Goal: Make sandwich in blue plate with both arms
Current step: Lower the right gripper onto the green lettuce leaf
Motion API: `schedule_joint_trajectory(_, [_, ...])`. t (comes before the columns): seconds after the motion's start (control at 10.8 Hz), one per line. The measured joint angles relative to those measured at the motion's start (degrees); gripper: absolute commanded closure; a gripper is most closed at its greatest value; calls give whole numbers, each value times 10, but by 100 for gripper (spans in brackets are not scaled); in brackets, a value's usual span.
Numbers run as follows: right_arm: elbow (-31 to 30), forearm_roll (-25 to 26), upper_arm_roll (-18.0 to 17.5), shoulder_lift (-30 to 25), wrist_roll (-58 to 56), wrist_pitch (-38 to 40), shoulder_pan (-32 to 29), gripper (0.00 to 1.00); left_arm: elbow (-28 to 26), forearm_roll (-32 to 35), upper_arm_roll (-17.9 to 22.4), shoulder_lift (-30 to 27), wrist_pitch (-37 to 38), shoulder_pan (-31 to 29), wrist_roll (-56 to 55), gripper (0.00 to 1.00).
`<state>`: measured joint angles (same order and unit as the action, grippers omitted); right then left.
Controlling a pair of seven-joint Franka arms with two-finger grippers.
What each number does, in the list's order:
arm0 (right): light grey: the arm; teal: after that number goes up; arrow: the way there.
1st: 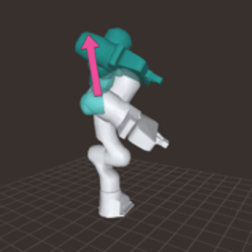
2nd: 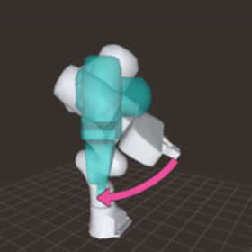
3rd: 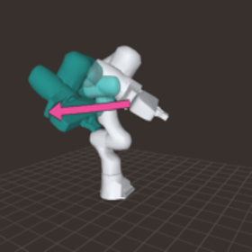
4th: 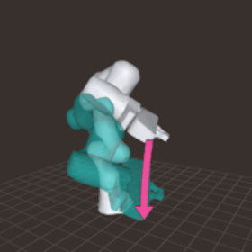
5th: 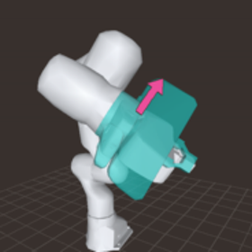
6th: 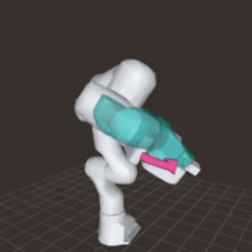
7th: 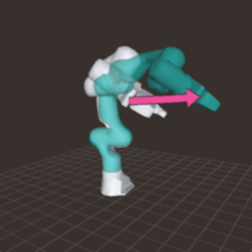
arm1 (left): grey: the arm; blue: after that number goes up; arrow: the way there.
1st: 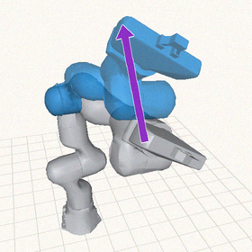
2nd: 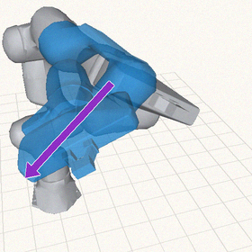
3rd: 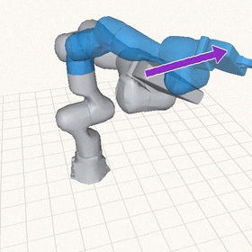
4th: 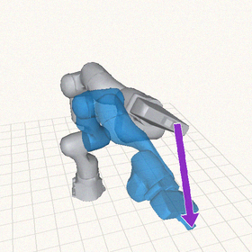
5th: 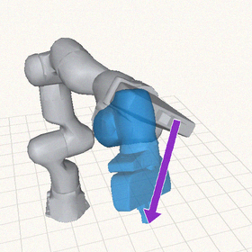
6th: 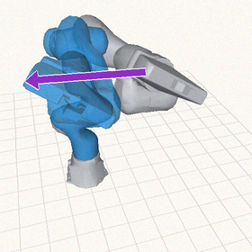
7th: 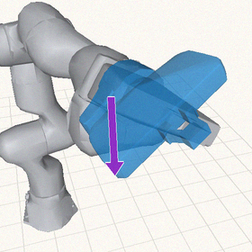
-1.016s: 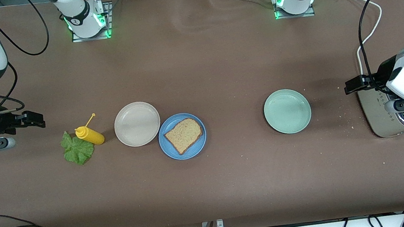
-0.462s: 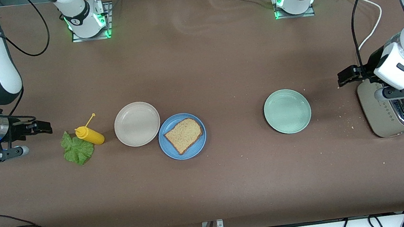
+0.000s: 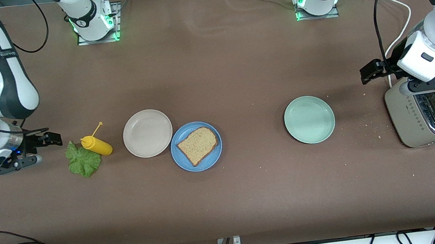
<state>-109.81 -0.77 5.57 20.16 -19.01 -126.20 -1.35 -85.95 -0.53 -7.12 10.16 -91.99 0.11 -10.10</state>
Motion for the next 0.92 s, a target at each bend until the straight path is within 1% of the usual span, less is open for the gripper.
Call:
schedule_joint_trajectory(0.37, [-6,0,-11,61,-1,-68,0,0,-12,0,9,2,-14,-6,-4,0])
schedule_joint_trajectory(0.55, [-6,0,-22,85,-1,-105,1,0,-12,0,8,2,-14,-6,-4,0])
schedule_joint_trajectory(0.83, [-5,0,-29,109,-11,-143,1,0,-12,0,5,2,-16,-1,-5,0])
schedule_joint_trajectory(0.92, [-5,0,-29,116,-24,-160,0,5,-12,0,4,3,-17,6,-5,0])
